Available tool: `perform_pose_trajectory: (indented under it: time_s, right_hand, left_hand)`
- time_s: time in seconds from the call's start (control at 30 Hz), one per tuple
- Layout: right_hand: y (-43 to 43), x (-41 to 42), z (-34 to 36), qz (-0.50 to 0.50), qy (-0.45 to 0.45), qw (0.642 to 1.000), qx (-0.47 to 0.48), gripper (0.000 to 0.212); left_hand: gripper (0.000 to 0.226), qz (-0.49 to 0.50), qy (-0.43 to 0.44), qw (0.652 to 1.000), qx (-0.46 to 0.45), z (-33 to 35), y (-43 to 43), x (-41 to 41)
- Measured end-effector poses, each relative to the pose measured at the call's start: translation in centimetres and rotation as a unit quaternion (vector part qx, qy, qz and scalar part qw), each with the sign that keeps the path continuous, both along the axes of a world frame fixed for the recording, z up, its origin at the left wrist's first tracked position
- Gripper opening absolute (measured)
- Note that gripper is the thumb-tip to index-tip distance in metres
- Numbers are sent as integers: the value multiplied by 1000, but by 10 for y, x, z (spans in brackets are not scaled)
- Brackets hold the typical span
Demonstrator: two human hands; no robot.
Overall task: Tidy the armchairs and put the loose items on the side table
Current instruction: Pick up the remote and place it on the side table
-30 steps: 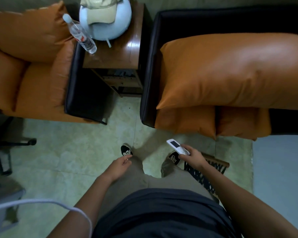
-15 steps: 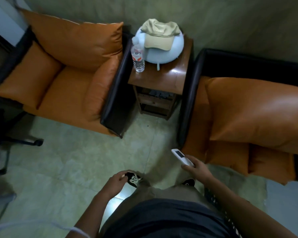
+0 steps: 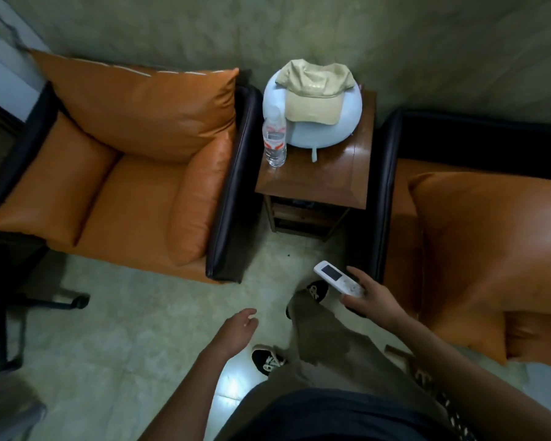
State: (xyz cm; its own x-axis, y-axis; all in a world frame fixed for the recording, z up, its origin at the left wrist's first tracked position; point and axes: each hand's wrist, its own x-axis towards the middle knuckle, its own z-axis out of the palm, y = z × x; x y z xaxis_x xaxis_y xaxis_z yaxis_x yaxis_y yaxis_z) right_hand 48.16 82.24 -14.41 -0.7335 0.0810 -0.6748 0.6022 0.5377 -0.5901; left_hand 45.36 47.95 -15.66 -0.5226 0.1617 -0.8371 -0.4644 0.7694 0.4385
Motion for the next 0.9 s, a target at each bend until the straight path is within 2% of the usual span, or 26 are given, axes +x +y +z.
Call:
perform_pose_trajectory:
  time_s: [0.13,0.33,0.43,0.63,0.73,0.9]
  right_hand:
    - [13,-68,-2,30,12,999,16,81]
    - [31,-169,-16,52,26,998,37,65]
    - [36,-209,-29,60,47,996,49,62]
    - [48,-261,-63,99,95,988,73,70]
    - [53,-279,-81,134,127,978,92,70]
    - [53,-299,-111,146,188,962,136,64]
  left_hand:
    - [42,-18,47,998,21,10,48,-88]
    - [53,-74,112,989,58,-1,106,-195]
    - [61,-52,133,986,86,-7,129,-233]
    - [79,12,99,987,128,-41,153,-280]
    - [75,3,94,985,142,-61,163,-294]
    - [80,30,112,981,157,-87,173,-307]
